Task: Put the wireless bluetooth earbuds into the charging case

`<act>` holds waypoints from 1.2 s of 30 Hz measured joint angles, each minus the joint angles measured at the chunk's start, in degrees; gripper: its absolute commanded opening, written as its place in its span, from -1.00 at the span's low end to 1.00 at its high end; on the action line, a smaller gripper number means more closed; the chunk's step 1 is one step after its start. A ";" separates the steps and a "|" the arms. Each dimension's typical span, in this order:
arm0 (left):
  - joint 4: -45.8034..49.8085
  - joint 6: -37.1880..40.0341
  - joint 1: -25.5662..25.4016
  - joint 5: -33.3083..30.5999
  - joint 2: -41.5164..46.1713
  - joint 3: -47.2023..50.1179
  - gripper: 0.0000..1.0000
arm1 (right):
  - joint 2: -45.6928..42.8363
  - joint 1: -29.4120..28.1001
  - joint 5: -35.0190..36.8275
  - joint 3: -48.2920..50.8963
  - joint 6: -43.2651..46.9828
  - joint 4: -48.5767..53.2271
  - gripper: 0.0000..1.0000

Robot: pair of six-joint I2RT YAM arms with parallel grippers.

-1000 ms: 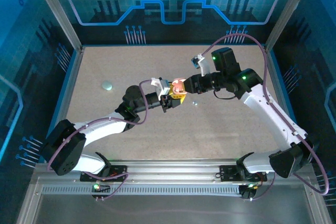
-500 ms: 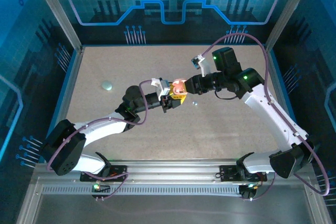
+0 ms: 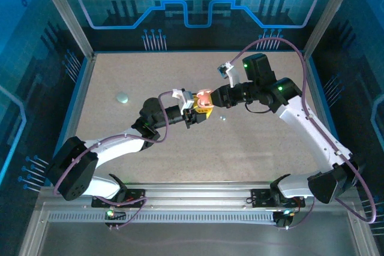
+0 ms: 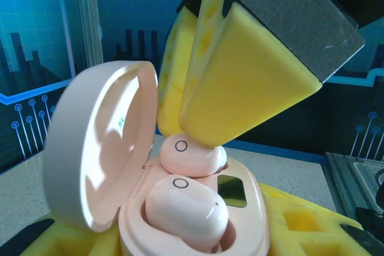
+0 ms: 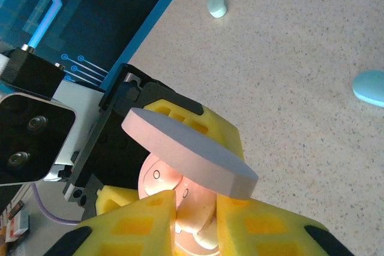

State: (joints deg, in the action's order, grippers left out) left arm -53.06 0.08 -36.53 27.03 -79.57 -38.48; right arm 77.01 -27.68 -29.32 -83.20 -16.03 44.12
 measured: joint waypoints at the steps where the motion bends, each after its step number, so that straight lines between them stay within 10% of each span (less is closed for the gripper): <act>1: 0.02 0.00 0.04 0.00 0.00 0.00 -0.37 | -0.07 0.00 0.00 0.26 0.17 -0.28 -0.49; 36: -0.44 0.02 -0.11 0.31 0.07 -0.02 -0.37 | -2.67 -0.07 0.33 2.67 6.03 -2.16 -0.31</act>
State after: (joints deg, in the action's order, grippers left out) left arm -53.49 0.10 -36.64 27.33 -79.50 -38.50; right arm 74.35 -27.75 -28.99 -80.53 -10.00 41.95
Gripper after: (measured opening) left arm 0.404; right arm 0.331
